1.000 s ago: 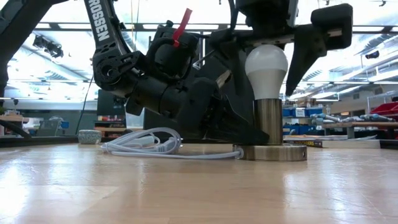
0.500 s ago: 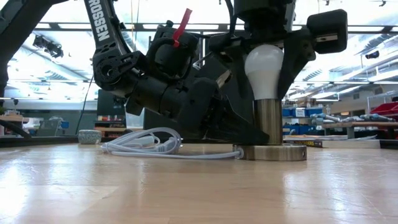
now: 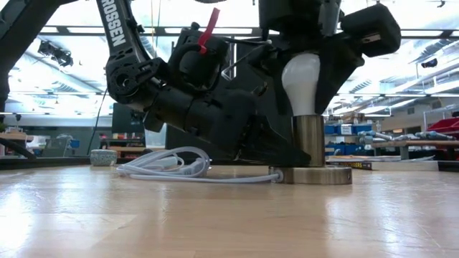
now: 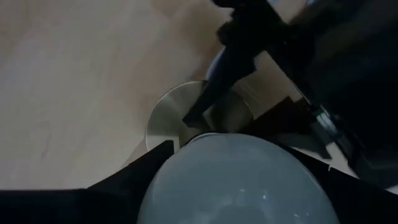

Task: Screw lightbulb
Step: Insert the lightbulb into the lamp

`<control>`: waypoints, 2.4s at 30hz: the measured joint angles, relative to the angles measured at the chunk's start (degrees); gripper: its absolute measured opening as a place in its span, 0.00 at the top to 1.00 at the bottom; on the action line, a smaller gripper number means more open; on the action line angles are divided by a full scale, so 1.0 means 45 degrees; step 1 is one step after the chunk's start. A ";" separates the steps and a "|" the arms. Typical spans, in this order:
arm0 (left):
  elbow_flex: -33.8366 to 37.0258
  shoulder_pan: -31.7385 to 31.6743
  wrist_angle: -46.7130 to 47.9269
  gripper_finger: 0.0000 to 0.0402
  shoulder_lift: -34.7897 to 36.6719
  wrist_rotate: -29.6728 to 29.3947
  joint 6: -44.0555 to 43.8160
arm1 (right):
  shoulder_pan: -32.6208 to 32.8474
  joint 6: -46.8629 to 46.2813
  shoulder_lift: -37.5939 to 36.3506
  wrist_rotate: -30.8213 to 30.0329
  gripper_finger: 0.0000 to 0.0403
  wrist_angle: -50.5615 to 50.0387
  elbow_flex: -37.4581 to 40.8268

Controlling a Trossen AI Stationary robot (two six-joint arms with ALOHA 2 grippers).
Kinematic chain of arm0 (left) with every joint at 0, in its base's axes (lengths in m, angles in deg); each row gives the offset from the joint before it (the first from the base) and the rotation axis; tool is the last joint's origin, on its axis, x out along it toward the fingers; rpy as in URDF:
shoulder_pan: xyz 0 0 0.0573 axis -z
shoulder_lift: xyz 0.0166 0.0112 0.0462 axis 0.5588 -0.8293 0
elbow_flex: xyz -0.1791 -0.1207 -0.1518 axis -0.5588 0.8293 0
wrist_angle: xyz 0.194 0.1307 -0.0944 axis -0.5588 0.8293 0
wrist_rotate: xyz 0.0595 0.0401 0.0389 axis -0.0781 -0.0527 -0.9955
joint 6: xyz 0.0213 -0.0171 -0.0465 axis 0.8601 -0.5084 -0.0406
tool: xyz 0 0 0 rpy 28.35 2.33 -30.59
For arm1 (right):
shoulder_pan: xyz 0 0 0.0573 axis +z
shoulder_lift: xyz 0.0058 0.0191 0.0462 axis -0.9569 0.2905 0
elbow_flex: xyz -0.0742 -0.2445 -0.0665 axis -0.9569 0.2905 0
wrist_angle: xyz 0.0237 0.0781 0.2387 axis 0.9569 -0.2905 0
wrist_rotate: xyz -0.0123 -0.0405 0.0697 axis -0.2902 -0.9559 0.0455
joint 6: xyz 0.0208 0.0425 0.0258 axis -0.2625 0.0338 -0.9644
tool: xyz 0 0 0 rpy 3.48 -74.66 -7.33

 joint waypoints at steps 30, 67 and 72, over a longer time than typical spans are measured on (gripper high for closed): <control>0.0010 0.0523 0.0010 0.52 -0.0005 -0.5214 -0.2258 | -0.1647 -0.8271 -0.0010 -0.0671 0.30 -0.0557 0.0000; -0.0015 0.0612 0.0252 0.52 0.0044 -0.1947 -0.0163 | -0.0952 -0.1598 -0.0743 0.1335 0.03 -0.0723 0.0023; -0.0015 0.0400 0.0272 0.52 0.0044 -0.0432 0.0080 | -0.0609 0.0708 -0.0743 0.1144 0.03 -0.0718 0.0019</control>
